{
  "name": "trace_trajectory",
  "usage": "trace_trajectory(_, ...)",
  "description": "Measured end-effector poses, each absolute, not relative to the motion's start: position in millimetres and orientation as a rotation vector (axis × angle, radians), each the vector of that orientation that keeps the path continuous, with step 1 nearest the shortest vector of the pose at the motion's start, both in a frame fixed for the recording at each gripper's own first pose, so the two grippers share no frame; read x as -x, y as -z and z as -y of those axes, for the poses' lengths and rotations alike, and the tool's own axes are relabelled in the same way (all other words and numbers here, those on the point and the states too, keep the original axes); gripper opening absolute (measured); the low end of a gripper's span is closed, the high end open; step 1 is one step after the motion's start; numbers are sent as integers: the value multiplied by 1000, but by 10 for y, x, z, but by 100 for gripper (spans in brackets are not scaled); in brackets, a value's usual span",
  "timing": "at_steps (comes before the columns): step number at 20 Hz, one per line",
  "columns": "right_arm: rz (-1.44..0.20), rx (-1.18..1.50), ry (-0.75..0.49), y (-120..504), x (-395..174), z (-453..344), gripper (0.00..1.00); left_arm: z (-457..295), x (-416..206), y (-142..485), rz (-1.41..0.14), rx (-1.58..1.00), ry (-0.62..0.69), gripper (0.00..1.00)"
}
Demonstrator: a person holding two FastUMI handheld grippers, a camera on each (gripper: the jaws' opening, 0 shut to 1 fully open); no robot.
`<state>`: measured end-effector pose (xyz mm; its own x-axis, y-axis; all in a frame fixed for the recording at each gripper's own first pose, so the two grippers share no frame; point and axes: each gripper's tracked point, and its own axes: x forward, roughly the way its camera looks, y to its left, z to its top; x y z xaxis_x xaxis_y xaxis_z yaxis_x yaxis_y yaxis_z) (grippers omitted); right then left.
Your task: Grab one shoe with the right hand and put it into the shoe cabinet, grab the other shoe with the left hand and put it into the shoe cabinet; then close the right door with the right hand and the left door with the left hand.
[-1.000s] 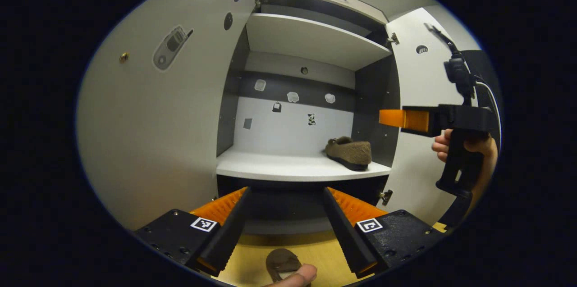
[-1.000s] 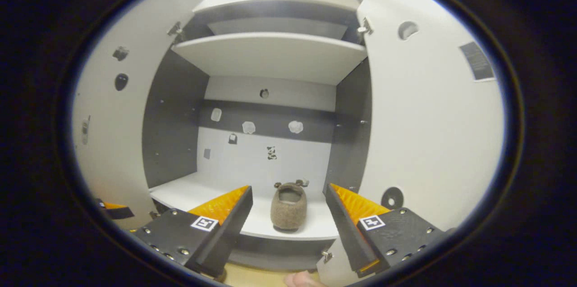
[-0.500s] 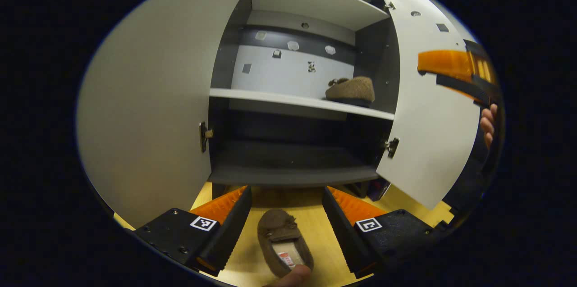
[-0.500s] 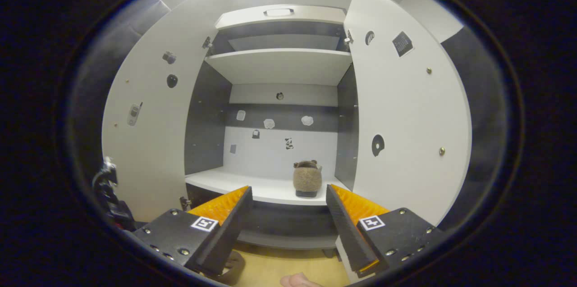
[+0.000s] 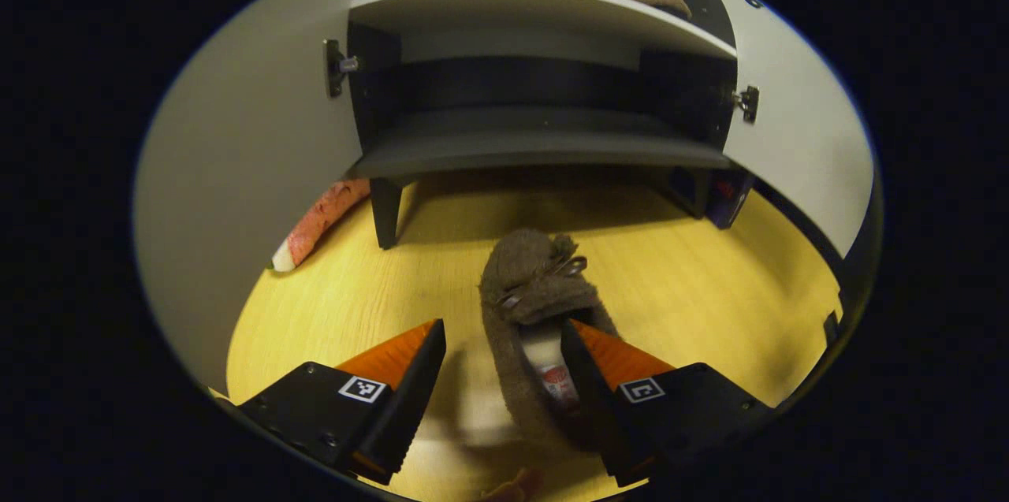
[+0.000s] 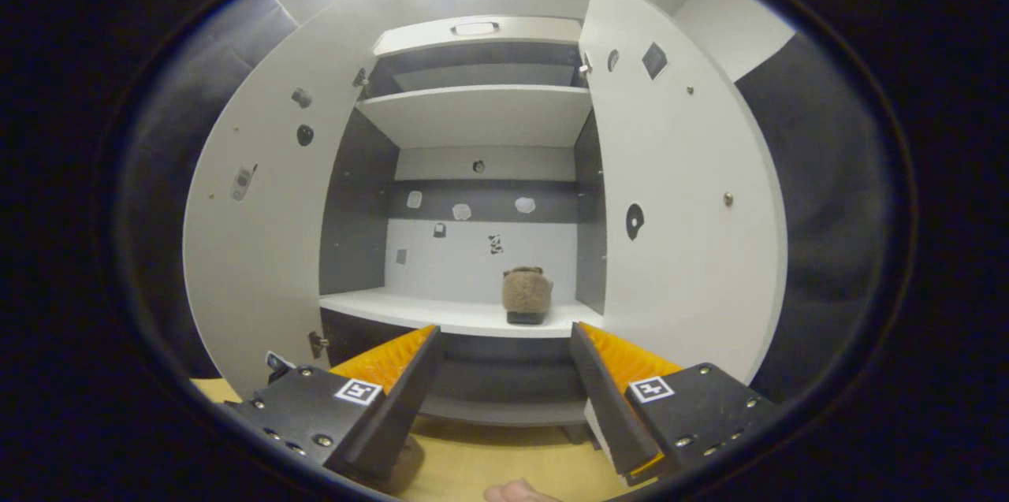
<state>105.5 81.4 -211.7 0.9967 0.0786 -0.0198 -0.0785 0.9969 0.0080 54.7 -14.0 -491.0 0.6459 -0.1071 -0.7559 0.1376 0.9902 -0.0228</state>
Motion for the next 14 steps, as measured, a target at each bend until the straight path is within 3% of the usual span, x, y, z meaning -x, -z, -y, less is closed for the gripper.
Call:
trace_trajectory(2,-3,13,-104,2117,-1018,-884,98,182,-545,4979,-881,0,171,84)
trace_trajectory(4,-19,17,-155,2188,-988,-993,98,180,-601,5024,-877,10,179,64)
trace_trajectory(7,-55,-10,-197,2332,-970,-1063,98,212,-603,5112,-900,44,215,58)
trace_trajectory(8,-68,-18,-189,2385,-988,-1012,98,210,-628,5099,-893,68,213,45)
trace_trajectory(9,-81,-22,-172,2439,-1005,-947,98,93,-656,5117,-899,60,169,41)
trace_trajectory(11,-110,-23,-153,2560,-1034,-859,98,116,-646,5061,-895,147,157,4)
trace_trajectory(14,-145,-53,-154,2675,-1026,-790,98,82,-577,4979,-877,109,160,2)
